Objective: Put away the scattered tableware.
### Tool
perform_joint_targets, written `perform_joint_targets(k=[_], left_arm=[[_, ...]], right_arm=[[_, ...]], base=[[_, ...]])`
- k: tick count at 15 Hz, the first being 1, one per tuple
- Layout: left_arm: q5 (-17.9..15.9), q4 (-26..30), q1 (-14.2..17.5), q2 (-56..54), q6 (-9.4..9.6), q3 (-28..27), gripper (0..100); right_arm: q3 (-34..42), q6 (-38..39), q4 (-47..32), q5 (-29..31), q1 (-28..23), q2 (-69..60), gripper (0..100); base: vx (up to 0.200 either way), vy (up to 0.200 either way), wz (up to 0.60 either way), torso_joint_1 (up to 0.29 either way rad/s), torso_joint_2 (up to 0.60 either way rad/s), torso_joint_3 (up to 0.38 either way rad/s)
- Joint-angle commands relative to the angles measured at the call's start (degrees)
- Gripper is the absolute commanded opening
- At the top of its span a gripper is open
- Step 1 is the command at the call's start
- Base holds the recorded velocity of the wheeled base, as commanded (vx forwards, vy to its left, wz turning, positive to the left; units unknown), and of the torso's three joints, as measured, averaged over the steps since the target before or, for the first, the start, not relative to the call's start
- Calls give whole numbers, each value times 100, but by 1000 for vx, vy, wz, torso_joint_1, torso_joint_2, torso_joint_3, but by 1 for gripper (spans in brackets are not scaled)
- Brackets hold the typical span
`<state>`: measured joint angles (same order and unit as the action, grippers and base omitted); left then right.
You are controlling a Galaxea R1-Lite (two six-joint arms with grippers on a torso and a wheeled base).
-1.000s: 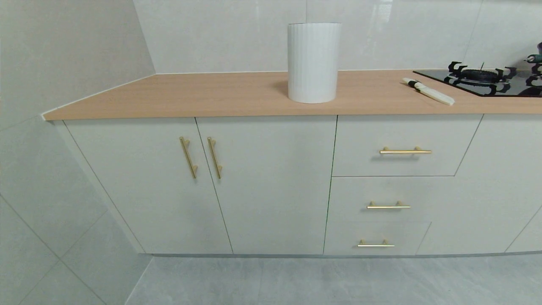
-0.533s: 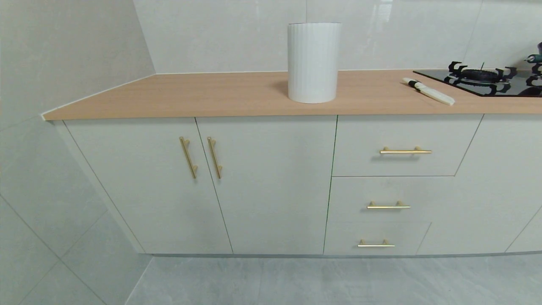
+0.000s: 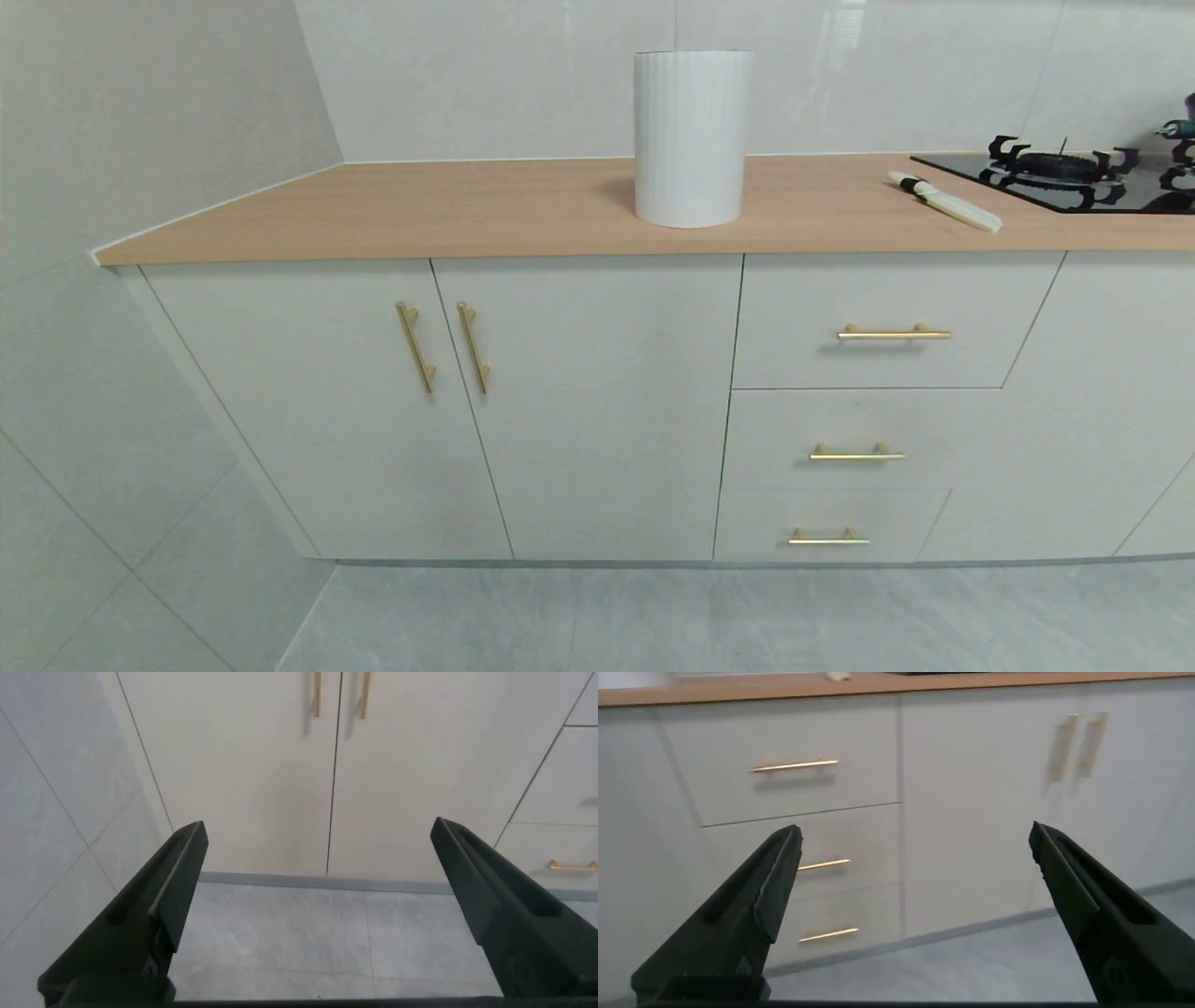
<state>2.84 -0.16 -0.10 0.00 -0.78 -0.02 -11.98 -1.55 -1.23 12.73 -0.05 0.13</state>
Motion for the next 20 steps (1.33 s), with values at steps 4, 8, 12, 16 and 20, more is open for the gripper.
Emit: perform_joint_targets(k=[4, 8, 12, 16, 20], left_arm=[[6, -2, 1, 0, -1, 2, 100], [-3, -2, 1, 0, 78, 2, 100], [-3, -2, 1, 0, 43, 2, 100], [-3, -11, 1, 0, 8, -6, 100], [-3, -11, 1, 0, 16, 2, 100]], right_arm=[[1190, 366, 422, -1071, -4, -13, 100], [1190, 181, 123, -1123, 5, -5, 100], [1198, 208, 132, -1114, 5, -13, 100], [1198, 208, 123, -1114, 5, -13, 100], [1198, 216, 123, -1114, 5, -13, 100]], base=[[0, 0, 0, 0, 0, 0], [0, 0, 0, 0, 0, 0], [0, 0, 0, 0, 0, 0], [200, 0, 0, 2, -4, 1], [200, 0, 0, 2, 0, 1]])
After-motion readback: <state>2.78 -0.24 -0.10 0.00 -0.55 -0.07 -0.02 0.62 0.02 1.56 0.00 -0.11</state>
